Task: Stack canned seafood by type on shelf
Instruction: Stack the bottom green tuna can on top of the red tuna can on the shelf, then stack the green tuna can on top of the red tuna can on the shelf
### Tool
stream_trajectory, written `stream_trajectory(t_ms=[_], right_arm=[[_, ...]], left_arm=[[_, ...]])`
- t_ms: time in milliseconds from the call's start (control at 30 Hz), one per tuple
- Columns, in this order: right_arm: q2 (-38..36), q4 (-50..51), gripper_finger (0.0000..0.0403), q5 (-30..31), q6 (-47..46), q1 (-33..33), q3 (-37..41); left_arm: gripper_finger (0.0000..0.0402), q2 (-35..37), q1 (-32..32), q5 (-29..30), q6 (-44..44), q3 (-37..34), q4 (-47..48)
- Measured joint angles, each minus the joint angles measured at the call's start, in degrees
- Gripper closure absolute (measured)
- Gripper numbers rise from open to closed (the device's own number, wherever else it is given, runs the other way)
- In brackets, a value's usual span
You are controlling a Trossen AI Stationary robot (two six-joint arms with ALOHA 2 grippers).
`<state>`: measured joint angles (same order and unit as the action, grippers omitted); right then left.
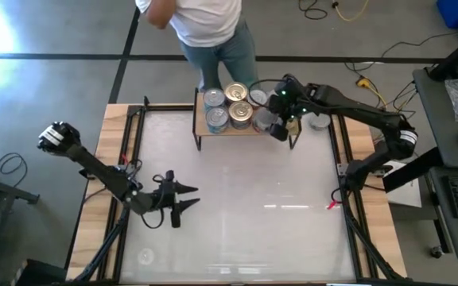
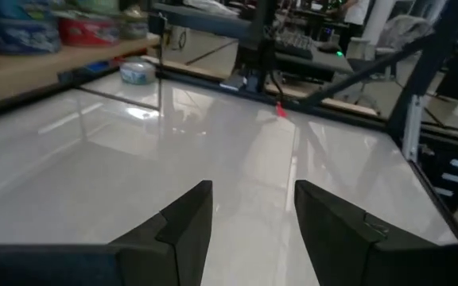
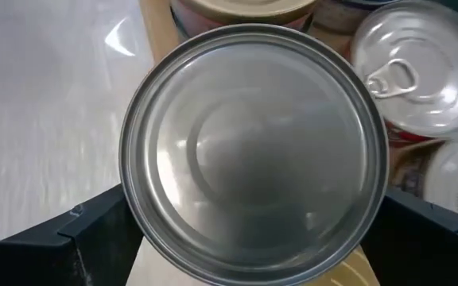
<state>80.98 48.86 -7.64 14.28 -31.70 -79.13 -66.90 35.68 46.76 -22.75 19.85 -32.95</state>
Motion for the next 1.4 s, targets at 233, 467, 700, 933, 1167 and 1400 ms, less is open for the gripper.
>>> stream_trajectory(t_ms=[233,467,700,933,1167,1400], right_arm=[[1.3,-0.8,0.0006,0.1,-0.1,-0.3,0.0],[1.4,-1.6,0.0004,0.1,0.2,-0.6,0.0],[1.3,-1.9,0.0003,-0.1,1.1,-0.6,0.0],[1.2,0.7,0.0003,-1.4,0.5,-0.7,-2.9],[1.2,4.1,0.0003,-1.4,0.5,-1.0,-6.3],[0.5,12.1,0.0003,8.1,-0.4,-1.6,-11.4]], left_arm=[[0.0237,3.8,-1.6,0.3,0.8,-0.1,3.3],[0.0237,2.9,-4.6,-1.0,0.3,0.0,3.1],[0.0237,1.4,-6.8,-2.3,1.7,0.9,3.0],[0.0237,0.2,-7.9,-2.3,5.4,3.0,3.0],[0.0237,0.5,-7.9,-2.3,7.3,3.4,3.0],[0.0237,0.9,-7.9,-2.3,7.3,3.3,3.6]])
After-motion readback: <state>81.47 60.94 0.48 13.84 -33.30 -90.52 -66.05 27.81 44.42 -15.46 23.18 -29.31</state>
